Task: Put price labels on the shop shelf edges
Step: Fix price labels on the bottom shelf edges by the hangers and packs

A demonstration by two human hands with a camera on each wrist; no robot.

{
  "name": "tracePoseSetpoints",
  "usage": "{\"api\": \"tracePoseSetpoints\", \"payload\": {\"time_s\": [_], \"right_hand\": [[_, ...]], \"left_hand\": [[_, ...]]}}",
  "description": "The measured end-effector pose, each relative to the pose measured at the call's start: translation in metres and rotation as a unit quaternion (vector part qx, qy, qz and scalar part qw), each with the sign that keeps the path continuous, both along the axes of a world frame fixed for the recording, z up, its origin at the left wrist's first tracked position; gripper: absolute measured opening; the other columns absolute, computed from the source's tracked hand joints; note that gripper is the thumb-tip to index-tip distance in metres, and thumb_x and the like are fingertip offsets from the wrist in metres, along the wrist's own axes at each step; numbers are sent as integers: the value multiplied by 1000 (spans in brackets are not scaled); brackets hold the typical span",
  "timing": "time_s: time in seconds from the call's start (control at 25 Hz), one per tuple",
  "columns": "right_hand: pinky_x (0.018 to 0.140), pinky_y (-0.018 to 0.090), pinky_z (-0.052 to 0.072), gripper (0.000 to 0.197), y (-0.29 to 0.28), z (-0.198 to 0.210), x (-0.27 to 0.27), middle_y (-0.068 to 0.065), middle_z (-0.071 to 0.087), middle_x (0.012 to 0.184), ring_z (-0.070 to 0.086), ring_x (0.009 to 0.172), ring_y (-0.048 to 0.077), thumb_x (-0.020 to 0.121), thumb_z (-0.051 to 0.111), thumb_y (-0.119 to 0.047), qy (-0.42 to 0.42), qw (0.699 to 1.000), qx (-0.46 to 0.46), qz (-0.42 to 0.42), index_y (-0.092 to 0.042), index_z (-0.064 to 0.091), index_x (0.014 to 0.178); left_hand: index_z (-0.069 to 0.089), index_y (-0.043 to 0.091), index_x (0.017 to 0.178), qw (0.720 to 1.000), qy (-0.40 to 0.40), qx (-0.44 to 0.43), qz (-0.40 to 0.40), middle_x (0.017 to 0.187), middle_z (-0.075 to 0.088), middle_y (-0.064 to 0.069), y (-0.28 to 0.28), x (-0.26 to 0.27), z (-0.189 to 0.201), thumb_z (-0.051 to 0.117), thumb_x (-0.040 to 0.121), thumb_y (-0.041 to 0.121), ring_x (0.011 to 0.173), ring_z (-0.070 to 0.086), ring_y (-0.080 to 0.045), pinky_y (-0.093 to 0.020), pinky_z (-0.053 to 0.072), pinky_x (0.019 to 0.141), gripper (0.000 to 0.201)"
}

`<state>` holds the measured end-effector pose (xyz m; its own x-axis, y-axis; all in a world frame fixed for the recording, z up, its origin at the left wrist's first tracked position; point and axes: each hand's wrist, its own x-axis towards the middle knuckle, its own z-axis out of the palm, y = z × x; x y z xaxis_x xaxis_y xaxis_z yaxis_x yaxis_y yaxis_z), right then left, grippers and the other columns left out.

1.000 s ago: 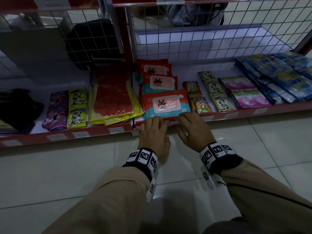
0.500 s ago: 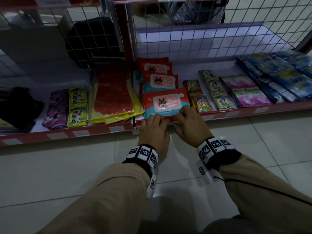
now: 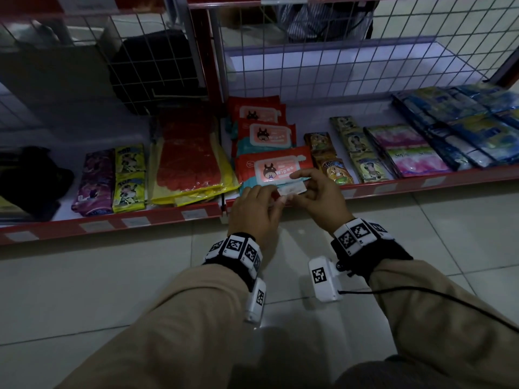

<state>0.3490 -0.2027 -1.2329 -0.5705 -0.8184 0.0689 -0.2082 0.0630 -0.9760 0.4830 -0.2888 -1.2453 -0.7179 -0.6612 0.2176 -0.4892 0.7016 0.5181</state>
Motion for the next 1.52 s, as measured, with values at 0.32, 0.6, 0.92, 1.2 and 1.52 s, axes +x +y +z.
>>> {"api": "tracePoseSetpoints", "payload": {"time_s": [0.32, 0.6, 0.92, 1.2, 1.52], "right_hand": [[69, 23, 51, 16, 0, -2, -2, 5, 64, 85, 61, 74, 12, 87, 65, -8, 172, 984, 36, 27, -13, 63, 102], [74, 19, 48, 7, 2, -5, -12, -5, 65, 89, 58, 85, 3, 89, 62, -11, 262, 964, 30, -23, -16, 66, 92], [80, 37, 44, 11, 2, -11, -6, 1, 69, 92, 51, 96, 23, 84, 67, -12, 375, 926, 48, -13, -16, 71, 93], [84, 44, 43, 20, 7, -10, -8, 10, 62, 104, 50, 103, 31, 83, 66, -16, 453, 880, 143, 14, -12, 67, 102], [79, 44, 46, 15, 8, -8, -10, 15, 60, 101, 51, 99, 33, 89, 60, -15, 508, 842, 176, 51, -7, 67, 100]], "left_hand": [[54, 14, 100, 1000, -23, -9, 9, 100, 57, -4, 0, 0, 1, 44, 98, 26, 95, 46, -22, -34, 34, 77, 16], [56, 21, 108, 997, -45, -62, 4, 101, 61, 2, -1, 6, 4, 57, 88, 22, 97, 52, -21, -33, 29, 88, 20], [56, 25, 120, 993, -88, -79, -15, 109, 58, 0, -10, 6, 1, 53, 93, 35, 106, 50, -24, -37, 30, 91, 29], [63, 21, 112, 989, -104, -105, -10, 105, 55, -4, -11, 2, -5, 47, 96, 33, 101, 49, -26, -36, 29, 86, 25], [64, 15, 109, 981, -140, -131, -18, 105, 51, -9, -8, -1, -6, 47, 96, 27, 102, 45, -29, -38, 32, 85, 24]]}}
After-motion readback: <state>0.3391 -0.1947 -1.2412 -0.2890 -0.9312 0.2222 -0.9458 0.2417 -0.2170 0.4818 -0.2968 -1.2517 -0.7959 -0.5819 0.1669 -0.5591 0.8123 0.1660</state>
